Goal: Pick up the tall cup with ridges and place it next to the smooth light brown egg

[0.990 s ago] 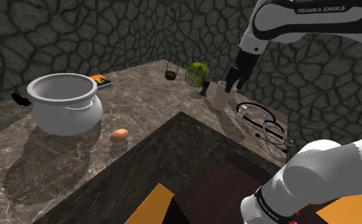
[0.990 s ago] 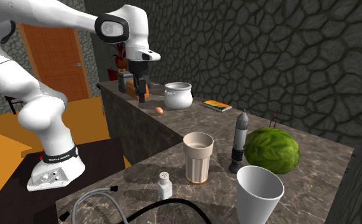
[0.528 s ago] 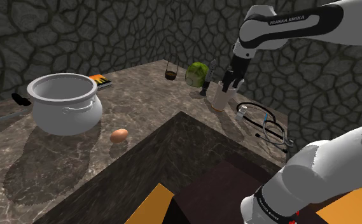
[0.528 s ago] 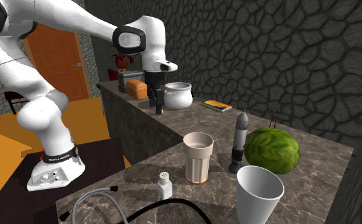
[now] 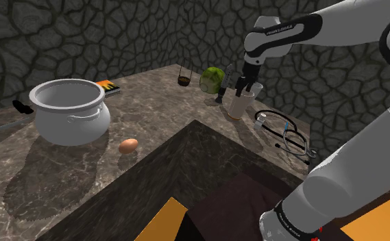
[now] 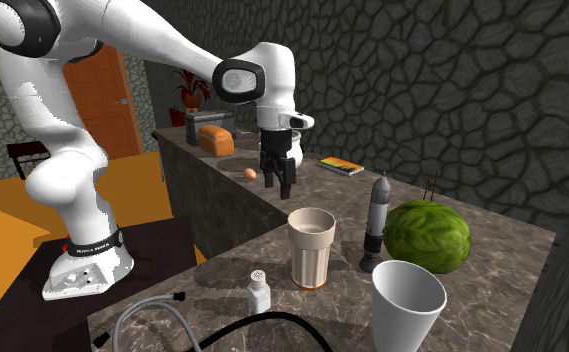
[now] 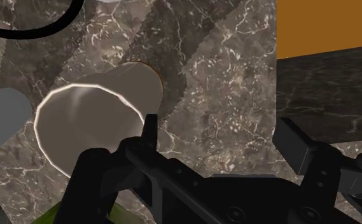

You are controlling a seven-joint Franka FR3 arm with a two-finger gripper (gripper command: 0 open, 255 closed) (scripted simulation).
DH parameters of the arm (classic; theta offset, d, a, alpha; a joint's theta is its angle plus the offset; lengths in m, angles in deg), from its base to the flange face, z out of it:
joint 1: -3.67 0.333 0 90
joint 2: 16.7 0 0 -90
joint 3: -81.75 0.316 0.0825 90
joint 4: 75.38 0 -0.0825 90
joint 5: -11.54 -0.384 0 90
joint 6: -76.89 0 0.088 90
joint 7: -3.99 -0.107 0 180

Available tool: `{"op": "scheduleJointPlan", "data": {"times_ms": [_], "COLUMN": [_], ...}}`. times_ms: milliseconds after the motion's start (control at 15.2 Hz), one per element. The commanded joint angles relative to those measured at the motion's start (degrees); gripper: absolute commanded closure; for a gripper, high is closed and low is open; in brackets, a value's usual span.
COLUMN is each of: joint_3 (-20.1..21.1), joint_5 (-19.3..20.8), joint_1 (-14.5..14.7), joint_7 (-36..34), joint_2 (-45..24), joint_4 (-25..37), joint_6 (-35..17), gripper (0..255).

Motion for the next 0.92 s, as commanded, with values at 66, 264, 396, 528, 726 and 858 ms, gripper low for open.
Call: {"op": "scheduleJointPlan", "data": {"times_ms": [66,264,396,528,726,858], "joint_3": [-1.1,-1.6,-1.6,-1.7,-1.7,-1.7], "joint_5": [-0.3,-0.8,-0.9,-1.0,-1.2,-1.2], "joint_1": [-0.9,-1.7,-1.8,-2.0,-2.2,-2.2], "joint_7": [3.0,4.8,4.9,5.0,5.1,5.1], "joint_2": [-6.4,-10.8,-11.5,-12.1,-13.1,-13.1], "joint_4": [4.9,8.1,7.3,6.6,5.7,5.7], "joint_6": [-2.2,-3.8,-5.3,-6.7,-8.5,-8.5], "gripper": [0,0,0,0,0,0]}}
